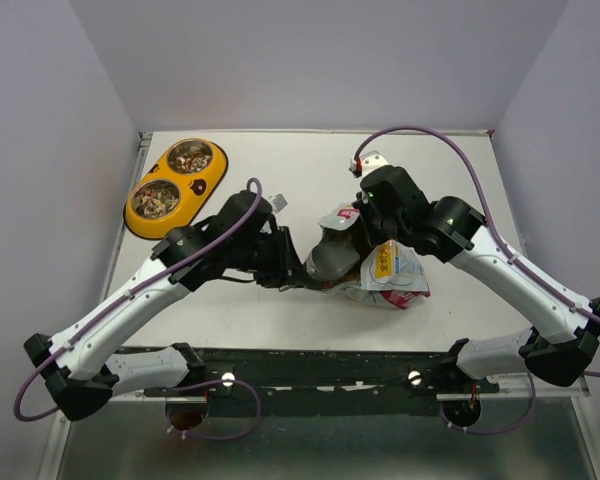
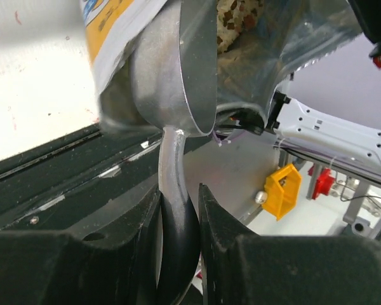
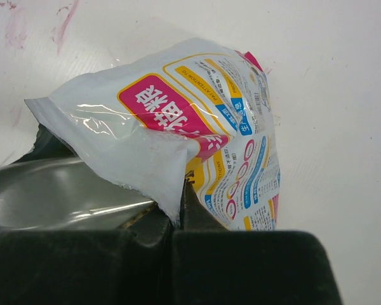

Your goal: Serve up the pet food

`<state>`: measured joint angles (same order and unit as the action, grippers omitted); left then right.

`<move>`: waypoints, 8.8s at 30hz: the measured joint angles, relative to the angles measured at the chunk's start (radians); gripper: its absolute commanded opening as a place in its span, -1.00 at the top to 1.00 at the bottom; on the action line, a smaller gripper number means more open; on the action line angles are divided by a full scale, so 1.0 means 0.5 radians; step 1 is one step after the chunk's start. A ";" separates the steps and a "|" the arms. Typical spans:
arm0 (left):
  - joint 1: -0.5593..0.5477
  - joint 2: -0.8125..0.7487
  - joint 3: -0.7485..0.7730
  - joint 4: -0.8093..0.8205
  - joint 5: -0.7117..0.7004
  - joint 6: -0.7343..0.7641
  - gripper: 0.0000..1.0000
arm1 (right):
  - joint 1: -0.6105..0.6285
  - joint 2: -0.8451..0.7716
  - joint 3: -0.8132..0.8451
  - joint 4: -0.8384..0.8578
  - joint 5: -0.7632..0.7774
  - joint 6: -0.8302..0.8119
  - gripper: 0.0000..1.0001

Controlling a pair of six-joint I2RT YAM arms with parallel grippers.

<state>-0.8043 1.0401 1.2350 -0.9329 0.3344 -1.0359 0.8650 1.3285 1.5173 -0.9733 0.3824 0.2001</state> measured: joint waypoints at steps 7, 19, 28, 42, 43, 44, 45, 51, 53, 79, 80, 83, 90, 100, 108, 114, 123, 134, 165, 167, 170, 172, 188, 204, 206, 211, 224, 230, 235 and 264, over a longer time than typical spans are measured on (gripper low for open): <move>-0.207 0.323 0.173 -0.079 -0.195 -0.040 1.00 | 0.000 0.000 -0.001 0.000 -0.066 0.041 0.99; -0.212 0.443 0.274 -0.251 -0.341 -0.039 1.00 | 0.037 0.027 -0.008 0.027 -0.109 0.085 0.99; -0.211 0.797 0.301 0.024 -0.311 -0.008 1.00 | 0.039 0.044 -0.019 0.072 -0.147 0.135 0.99; -0.134 0.809 -0.079 0.751 -0.177 0.122 1.00 | 0.035 0.011 -0.098 0.156 -0.092 0.243 0.99; -0.130 0.761 -0.166 0.839 -0.167 0.128 1.00 | 0.035 0.002 -0.103 0.156 -0.082 0.249 0.99; -0.130 0.711 -0.253 0.927 -0.157 0.134 1.00 | 0.035 -0.005 -0.105 0.156 -0.071 0.252 0.99; -0.127 0.667 -0.324 1.001 -0.145 0.137 1.00 | 0.035 -0.008 -0.105 0.155 -0.063 0.254 0.99; -0.123 0.333 -0.719 1.353 -0.032 0.142 1.00 | 0.039 -0.018 -0.109 0.148 -0.012 0.264 0.99; -0.124 0.228 -0.768 1.379 -0.008 0.142 1.00 | 0.040 -0.020 -0.109 0.147 -0.003 0.263 0.99; 0.143 -0.519 -1.097 1.293 0.177 -0.089 1.00 | 0.040 -0.029 -0.109 0.144 0.073 0.262 0.99; 0.163 -0.552 -1.132 1.315 0.198 -0.107 1.00 | 0.040 -0.029 -0.109 0.144 0.080 0.262 0.99; 0.219 -0.652 -1.272 1.439 0.268 -0.161 1.00 | 0.040 -0.029 -0.109 0.144 0.090 0.262 0.99; 0.271 -0.629 -1.595 1.968 0.342 -0.296 1.00 | 0.040 -0.031 -0.109 0.145 0.093 0.263 0.99; 0.356 -0.883 -1.705 2.128 0.432 -0.399 1.00 | 0.040 -0.033 -0.109 0.144 0.097 0.246 0.99; 0.449 -1.009 -1.680 1.927 0.490 -0.379 1.00 | 0.039 -0.050 -0.115 0.143 0.101 0.243 0.99; 0.486 -1.128 -1.584 1.680 0.544 -0.346 1.00 | 0.039 -0.065 -0.126 0.146 0.103 0.243 0.99; 0.557 -1.336 -1.254 1.321 0.556 -0.185 1.00 | 0.040 -0.094 -0.139 0.140 0.105 0.242 0.99; 0.629 -1.025 -0.729 1.067 0.378 -0.169 1.00 | 0.040 -0.095 -0.139 0.137 0.104 0.242 0.99; 2.469 -0.011 -0.793 1.534 0.600 0.004 1.00 | 0.040 -0.272 -0.228 0.087 0.104 0.262 0.99; 2.580 0.014 -0.803 1.494 0.637 0.072 1.00 | 0.040 -0.290 -0.248 0.101 0.092 0.267 0.99; 2.711 0.073 -0.795 1.379 0.668 0.216 1.00 | 0.040 -0.301 -0.267 0.121 0.082 0.277 0.99; 2.767 0.105 -0.795 1.308 0.683 0.292 1.00 | 0.040 -0.309 -0.279 0.133 0.075 0.278 0.99; 2.968 0.465 -0.462 0.765 0.691 0.750 1.00 | 0.045 -0.430 -0.453 0.313 -0.014 0.217 0.99; 2.966 0.839 -0.012 0.347 0.513 0.968 1.00 | 0.049 -0.437 -0.469 0.337 -0.011 0.155 0.99; 2.964 0.867 0.041 0.314 0.490 0.979 1.00 | 0.049 -0.434 -0.469 0.339 -0.011 0.154 0.99; 2.924 0.956 0.169 0.202 0.386 0.993 1.00 | 0.049 -0.426 -0.469 0.344 -0.010 0.153 0.99; 2.729 1.201 0.629 -0.101 0.051 1.051 1.00 | 0.049 -0.420 -0.468 0.348 -0.005 0.153 0.99; 2.621 1.318 0.820 -0.205 -0.095 1.077 1.00 | 0.050 -0.420 -0.468 0.348 0.011 0.153 0.99; 2.554 1.415 0.983 -0.333 -0.248 1.118 1.00 | 0.052 -0.420 -0.468 0.348 0.021 0.153 0.99; 1.966 1.688 1.437 -0.713 -1.242 1.453 1.00 | 0.053 -0.414 -0.451 0.333 0.034 0.156 0.99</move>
<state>0.1787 1.8843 1.9533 -1.2892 -0.2867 -0.3096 0.8913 1.1213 1.2919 -0.8070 0.3996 0.2779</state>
